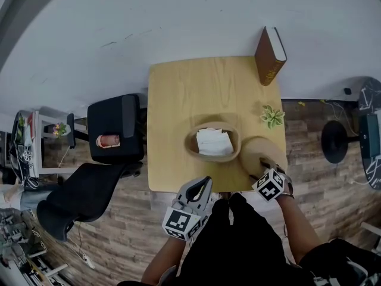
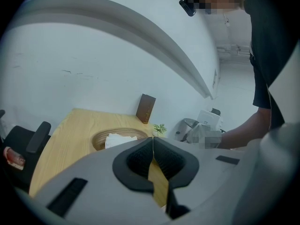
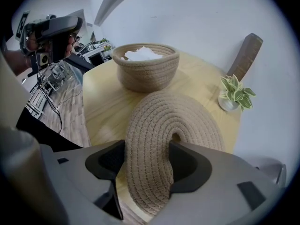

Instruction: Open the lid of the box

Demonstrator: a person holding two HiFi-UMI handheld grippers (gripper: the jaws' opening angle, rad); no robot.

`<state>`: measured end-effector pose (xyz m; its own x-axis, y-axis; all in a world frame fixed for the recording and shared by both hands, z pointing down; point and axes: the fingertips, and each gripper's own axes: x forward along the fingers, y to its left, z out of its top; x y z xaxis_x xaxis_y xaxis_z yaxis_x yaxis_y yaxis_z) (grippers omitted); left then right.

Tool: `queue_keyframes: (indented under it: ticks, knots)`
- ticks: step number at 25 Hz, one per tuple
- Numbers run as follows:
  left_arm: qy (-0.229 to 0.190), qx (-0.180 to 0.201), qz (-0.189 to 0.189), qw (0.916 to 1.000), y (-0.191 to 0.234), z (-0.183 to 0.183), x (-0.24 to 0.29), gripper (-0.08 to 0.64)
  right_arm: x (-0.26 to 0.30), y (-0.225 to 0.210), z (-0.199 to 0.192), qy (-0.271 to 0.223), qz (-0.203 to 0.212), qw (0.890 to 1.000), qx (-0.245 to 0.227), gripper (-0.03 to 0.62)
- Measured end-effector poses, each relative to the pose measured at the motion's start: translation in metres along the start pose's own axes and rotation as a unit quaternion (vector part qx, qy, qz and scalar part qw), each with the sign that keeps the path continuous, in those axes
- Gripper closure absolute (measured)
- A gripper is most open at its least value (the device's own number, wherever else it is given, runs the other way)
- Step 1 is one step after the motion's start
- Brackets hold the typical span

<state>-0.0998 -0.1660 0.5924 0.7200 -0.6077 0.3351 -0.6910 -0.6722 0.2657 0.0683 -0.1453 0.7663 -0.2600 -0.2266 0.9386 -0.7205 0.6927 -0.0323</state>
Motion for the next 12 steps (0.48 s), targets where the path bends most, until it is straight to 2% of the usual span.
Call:
queue_keyframes:
  ticks: [4,12]
  knots:
    - [0.001,0.0,-0.003,1.0,-0.006,-0.001,-0.001,0.54,-0.009,-0.001,0.006,-0.016,-0.009,1.0,-0.006,0.265]
    - [-0.026,0.016,0.001,0.9995,-0.005,0.025,0.002,0.54,-0.07,-0.003,0.061,-0.107,-0.022,0.994,-0.002,0.29]
